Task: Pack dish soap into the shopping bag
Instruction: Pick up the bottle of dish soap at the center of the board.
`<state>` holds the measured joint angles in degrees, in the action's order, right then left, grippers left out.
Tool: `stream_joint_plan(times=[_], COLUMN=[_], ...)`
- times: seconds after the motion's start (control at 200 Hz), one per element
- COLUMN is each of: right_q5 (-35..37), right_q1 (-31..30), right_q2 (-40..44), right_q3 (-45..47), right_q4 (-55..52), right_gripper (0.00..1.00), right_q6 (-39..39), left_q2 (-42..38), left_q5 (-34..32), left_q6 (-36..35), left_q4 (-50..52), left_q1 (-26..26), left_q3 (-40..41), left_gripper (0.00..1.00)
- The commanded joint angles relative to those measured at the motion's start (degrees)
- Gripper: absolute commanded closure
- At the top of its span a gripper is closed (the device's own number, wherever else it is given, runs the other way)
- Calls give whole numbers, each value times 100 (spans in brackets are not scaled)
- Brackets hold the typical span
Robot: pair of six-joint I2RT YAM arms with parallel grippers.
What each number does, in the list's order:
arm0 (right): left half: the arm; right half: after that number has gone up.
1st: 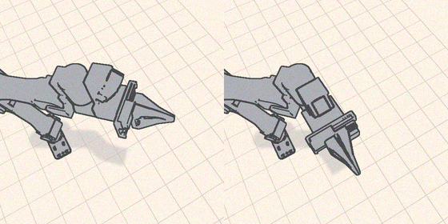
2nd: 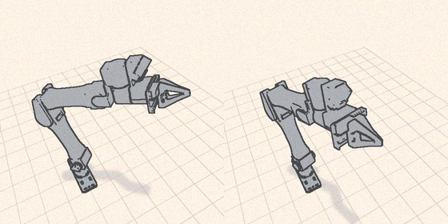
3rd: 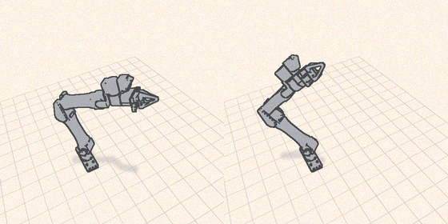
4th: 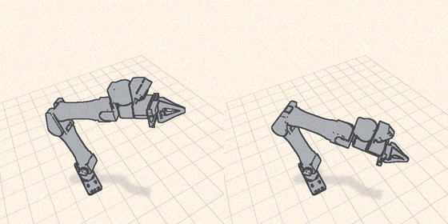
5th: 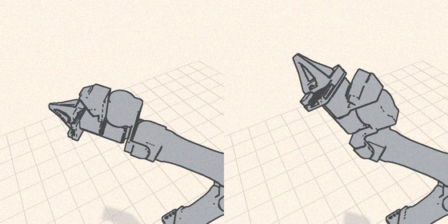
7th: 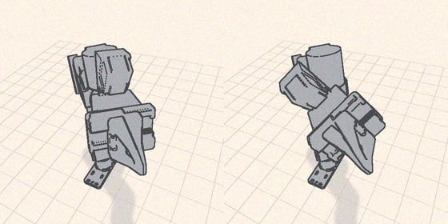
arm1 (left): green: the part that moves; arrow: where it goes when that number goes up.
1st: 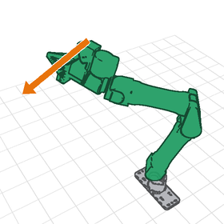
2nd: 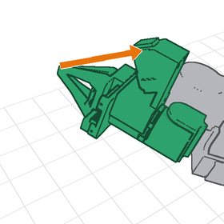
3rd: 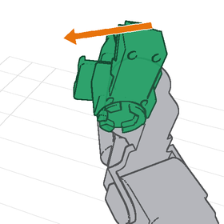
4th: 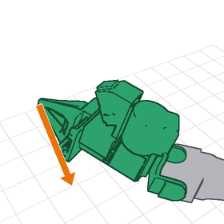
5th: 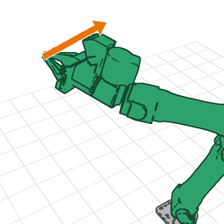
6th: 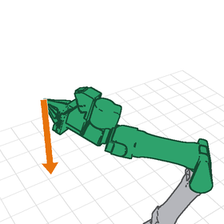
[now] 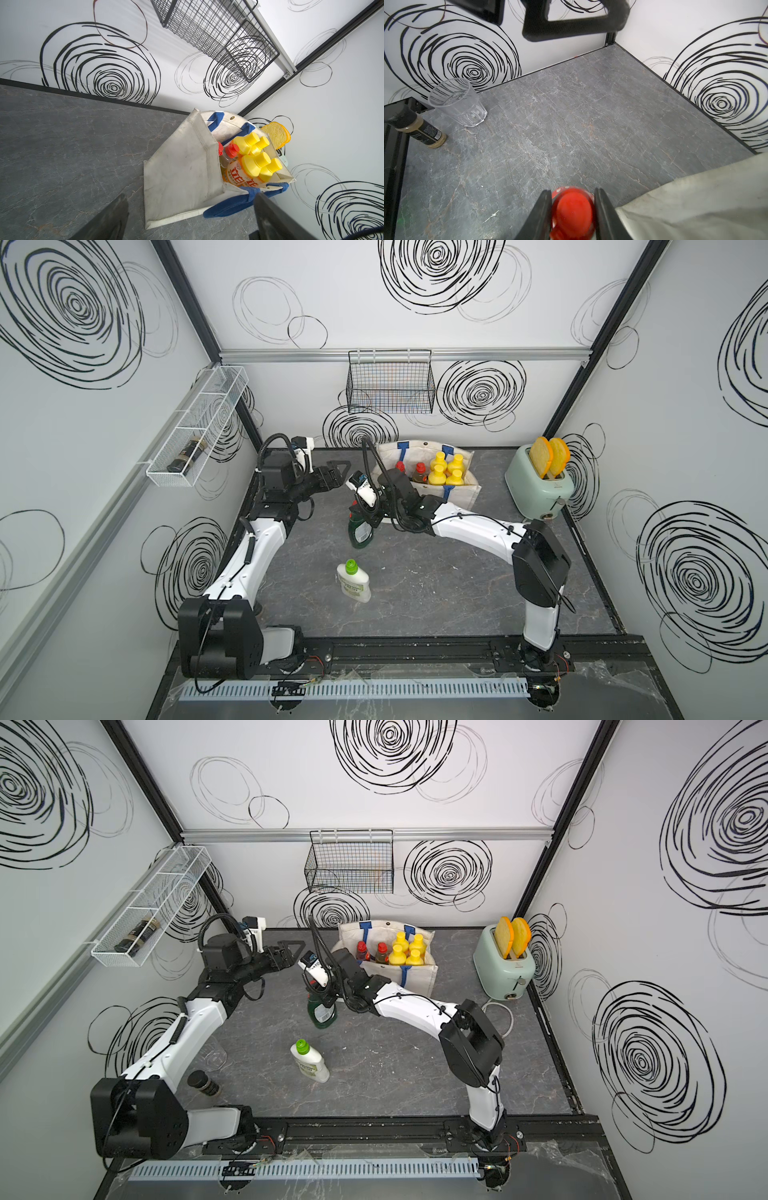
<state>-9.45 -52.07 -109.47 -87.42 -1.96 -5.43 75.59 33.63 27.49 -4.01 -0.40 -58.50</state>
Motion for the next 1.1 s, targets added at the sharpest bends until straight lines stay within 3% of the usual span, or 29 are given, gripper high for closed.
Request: stream_joint_plan(times=[0.0,0.67,1.096], right_q5=[182,264,398], right_q1=[12,13,260], right_q2=[114,619,745], right_q3=[-231,-1295,-2579], right_q4=[-319,-1077,-2010], right_gripper=[100,100,100], right_q6=[-81,-117,-2], left_q2=[-95,-118,83], left_q5=[64,-31,-354], left_q6=[-15,-138,-617], left_q4=[-223,-66,462], left_q1=[40,132,387], left_q3=[-4,-74,-482], left_gripper=[4,4,4])
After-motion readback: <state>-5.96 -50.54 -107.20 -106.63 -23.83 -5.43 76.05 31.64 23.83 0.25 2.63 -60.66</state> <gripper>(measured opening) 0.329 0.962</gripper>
